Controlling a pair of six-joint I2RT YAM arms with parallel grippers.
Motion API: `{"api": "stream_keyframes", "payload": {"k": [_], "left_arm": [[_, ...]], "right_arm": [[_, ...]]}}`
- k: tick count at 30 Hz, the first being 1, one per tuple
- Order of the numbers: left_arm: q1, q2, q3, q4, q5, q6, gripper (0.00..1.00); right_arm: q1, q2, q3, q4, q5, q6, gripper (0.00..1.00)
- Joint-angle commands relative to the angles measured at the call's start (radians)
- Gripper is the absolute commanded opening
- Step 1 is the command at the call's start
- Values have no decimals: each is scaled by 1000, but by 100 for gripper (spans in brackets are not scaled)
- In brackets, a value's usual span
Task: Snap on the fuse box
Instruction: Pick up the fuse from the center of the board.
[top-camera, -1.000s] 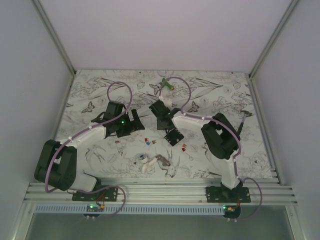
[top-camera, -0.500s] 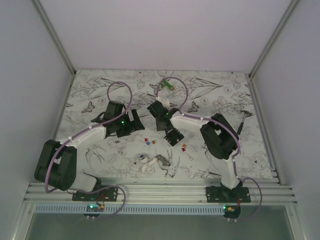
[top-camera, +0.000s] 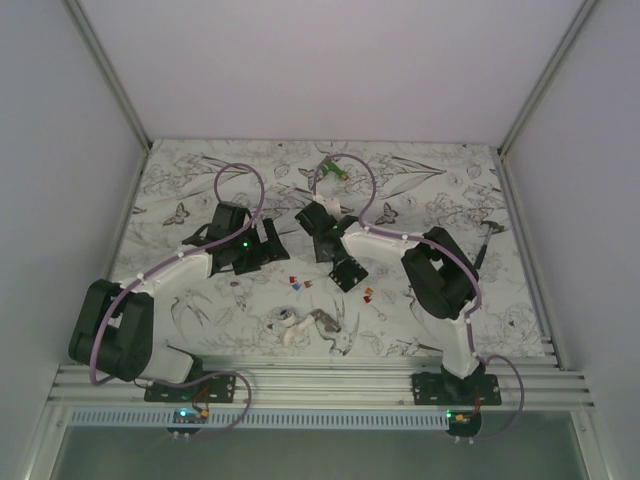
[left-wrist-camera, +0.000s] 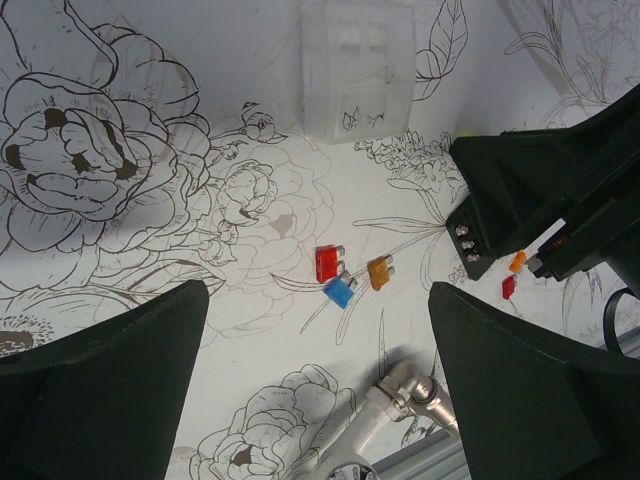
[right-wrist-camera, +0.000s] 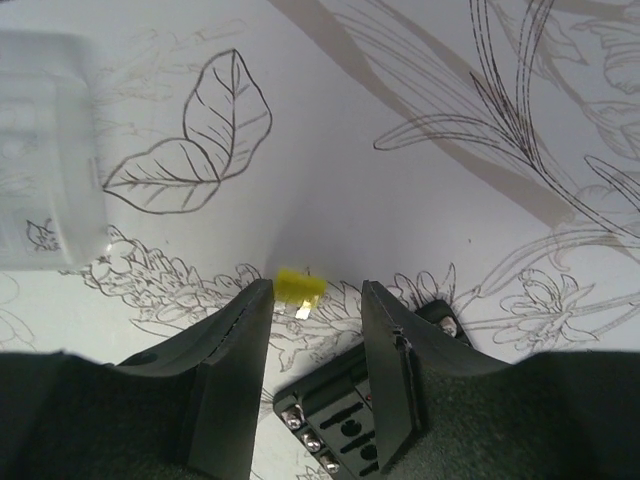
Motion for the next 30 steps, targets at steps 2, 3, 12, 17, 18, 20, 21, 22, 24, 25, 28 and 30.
{"api": "stream_keyframes", "payload": {"k": [2,3,12,17,18,20,21,22,24,25,28,30], "left_arm": [[6,-17,-1,-33,3,9,97],[6,-16,-1,-34,3,9,97],[6,-20,-2,-33,1,9,97],[6,-22,-3,-33,2,9,97],[6,-22,-3,-33,1,10,97],[6,-22,-3,-33,1,9,97],[5,-21,-3,-34,2,9,97],[6,-22,-3,-34,2,8,97],[5,-21,-3,-33,2,10,97],[6,-22,-2,-33,2,10,97],[6,-21,-3,-33,2,11,97],[6,-21,-2,-33,1,9,97]], "right_arm": [[-3,-48,12,-64,12,-14,47],[-3,-52,13,-69,12,-19,47],[-10,-40,18,-19,-44,-76,47],[-20,-22,52,-11,-53,-93,47],[-21,-16,58,-11,-51,-97,47],[-25,-5,67,-11,-51,-109,47],[-26,0,70,-11,-50,-115,47],[-26,5,75,-10,-52,-120,46],[-29,13,79,-10,-54,-128,45],[-30,15,80,-12,-55,-128,44],[-32,17,81,-19,-60,-127,41],[-32,19,81,-23,-65,-132,40]]}}
